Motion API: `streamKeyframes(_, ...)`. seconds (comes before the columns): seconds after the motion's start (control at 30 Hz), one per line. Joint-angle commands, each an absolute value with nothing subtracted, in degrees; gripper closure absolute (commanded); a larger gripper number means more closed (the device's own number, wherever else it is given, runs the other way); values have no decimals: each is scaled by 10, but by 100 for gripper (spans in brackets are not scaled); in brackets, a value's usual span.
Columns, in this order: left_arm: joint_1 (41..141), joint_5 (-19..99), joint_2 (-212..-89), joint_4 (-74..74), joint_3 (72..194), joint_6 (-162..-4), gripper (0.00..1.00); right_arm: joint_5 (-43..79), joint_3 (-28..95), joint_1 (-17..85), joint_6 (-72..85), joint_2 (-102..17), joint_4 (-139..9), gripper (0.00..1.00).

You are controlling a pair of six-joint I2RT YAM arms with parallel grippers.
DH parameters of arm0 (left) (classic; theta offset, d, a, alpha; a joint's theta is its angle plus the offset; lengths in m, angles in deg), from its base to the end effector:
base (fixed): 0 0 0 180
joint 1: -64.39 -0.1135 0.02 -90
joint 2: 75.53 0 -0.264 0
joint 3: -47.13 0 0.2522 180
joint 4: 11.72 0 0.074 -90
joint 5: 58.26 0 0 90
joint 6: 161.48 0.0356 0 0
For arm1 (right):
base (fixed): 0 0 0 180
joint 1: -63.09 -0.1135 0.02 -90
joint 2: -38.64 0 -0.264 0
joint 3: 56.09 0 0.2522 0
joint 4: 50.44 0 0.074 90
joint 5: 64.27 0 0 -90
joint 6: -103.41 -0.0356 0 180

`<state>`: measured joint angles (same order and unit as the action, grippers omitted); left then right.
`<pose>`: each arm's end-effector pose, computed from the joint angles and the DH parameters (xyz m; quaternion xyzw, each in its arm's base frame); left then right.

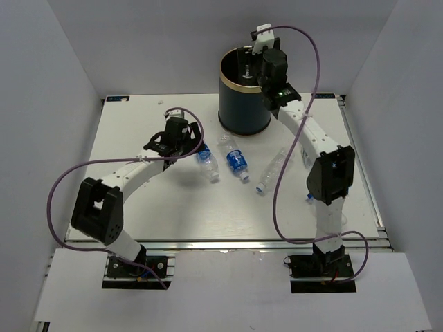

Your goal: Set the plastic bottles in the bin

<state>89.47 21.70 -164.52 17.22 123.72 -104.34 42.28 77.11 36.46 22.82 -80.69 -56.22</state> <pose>0.3138 -0.1400 0.2513 -0.0975 0.9032 -0.1290 0.3977 0.4526 0.2156 0.4193 -0.0973 0.6504 0.0186 0.7531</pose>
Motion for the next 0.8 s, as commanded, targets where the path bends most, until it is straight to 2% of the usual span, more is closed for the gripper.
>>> streamKeyframes(0.0, 896, 208, -1671, 150, 1269, -1052, 2, 421, 732, 367, 215, -681, -530, 12)
streamKeyframes(0.27, 896, 216, -1786, 163, 1336, -1047, 2, 358, 460, 366, 189, -458, -529, 11)
streamKeyframes(0.4, 896, 218, -1823, 172, 1362, -1033, 3, 327, 397, 367, 175, -392, -534, 11)
streamKeyframes(0.63, 896, 240, -1835, 160, 1365, -1025, 25, 367, 289, 367, 156, -284, -546, 11)
streamKeyframes(0.67, 896, 239, -1832, 163, 1366, -1022, 32, 375, 276, 367, 154, -273, -545, 11)
streamKeyframes(0.77, 896, 240, -1818, 175, 1377, -1016, 43, 397, 228, 367, 144, -243, -545, 11)
